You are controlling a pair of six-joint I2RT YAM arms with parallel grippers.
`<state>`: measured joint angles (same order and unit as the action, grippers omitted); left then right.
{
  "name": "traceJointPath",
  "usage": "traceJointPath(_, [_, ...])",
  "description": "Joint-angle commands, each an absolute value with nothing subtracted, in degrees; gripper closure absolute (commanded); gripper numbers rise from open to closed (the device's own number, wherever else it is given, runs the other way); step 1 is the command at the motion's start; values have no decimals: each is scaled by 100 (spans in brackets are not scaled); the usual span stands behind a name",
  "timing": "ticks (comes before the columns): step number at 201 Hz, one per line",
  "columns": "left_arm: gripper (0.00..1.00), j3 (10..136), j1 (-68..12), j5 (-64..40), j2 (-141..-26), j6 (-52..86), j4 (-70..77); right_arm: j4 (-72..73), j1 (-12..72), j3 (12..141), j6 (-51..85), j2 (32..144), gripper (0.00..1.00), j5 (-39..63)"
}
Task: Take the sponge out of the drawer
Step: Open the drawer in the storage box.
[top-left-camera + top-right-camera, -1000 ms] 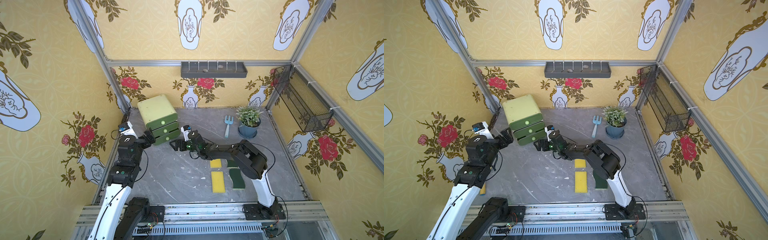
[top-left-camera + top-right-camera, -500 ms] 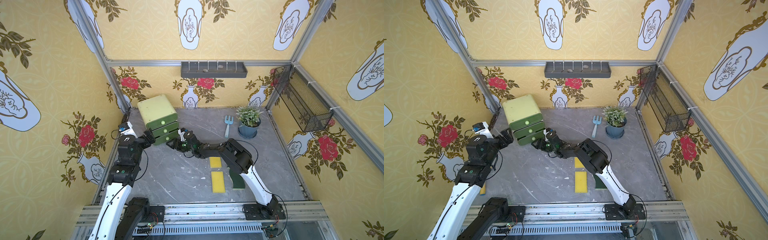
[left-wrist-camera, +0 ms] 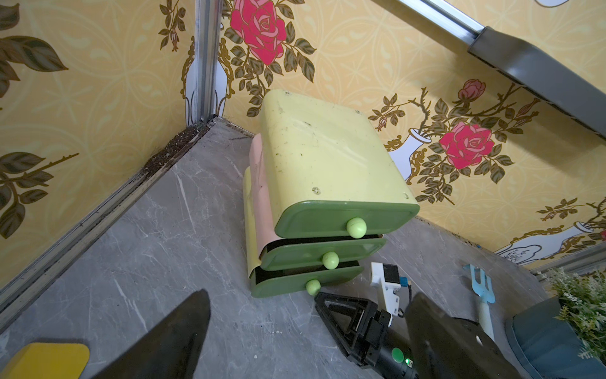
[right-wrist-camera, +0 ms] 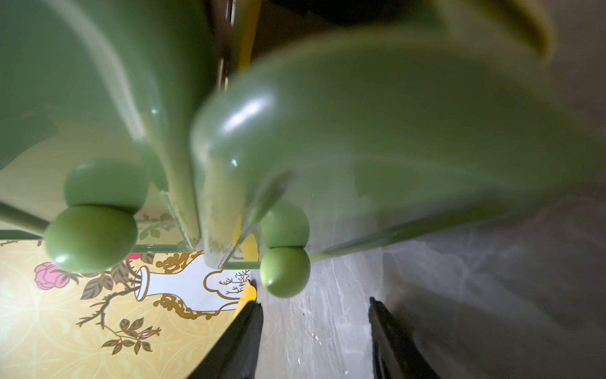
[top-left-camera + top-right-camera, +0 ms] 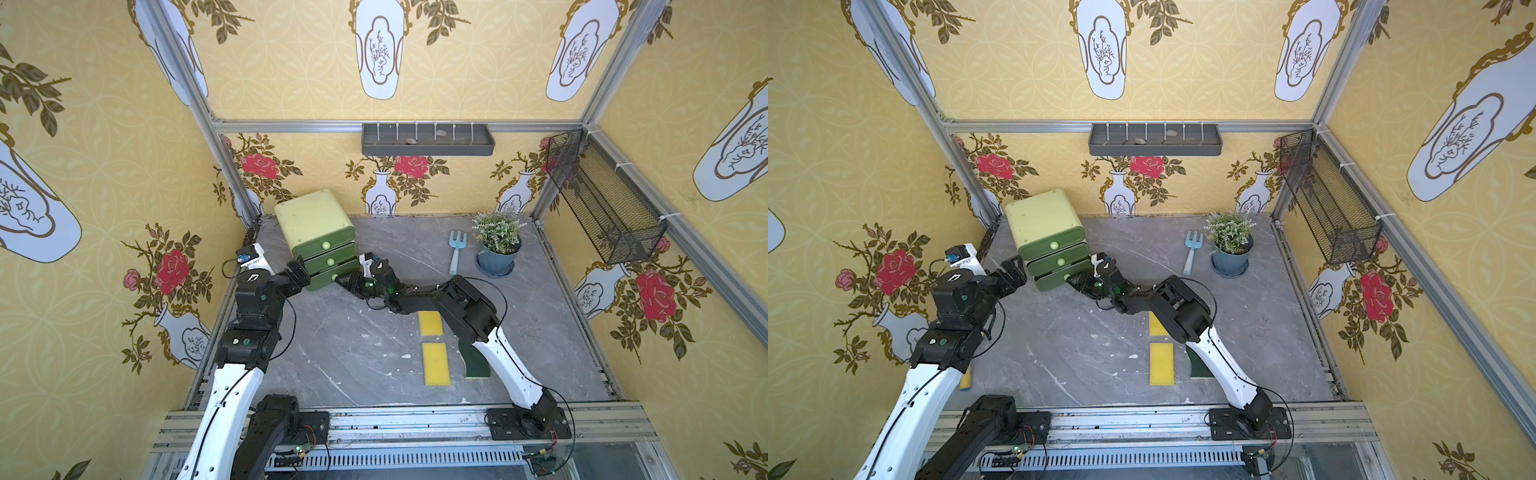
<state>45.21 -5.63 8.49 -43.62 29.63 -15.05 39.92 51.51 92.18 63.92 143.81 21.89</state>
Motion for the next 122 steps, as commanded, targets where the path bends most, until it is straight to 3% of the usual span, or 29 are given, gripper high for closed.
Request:
traceJointPath(1, [2,4480,-554,765,-4372,2987,-1331,4398,5155,9319,6519,14467,47,2265])
traceJointPath(58, [2,4460,-546,696,-4403,3006,-1309,4617,5160,9564,6691,14685,55,2347])
traceJointPath(122, [2,4454,-537,672,-4429,3005,-1293,4856,5163,9782,6929,14897,56,2313])
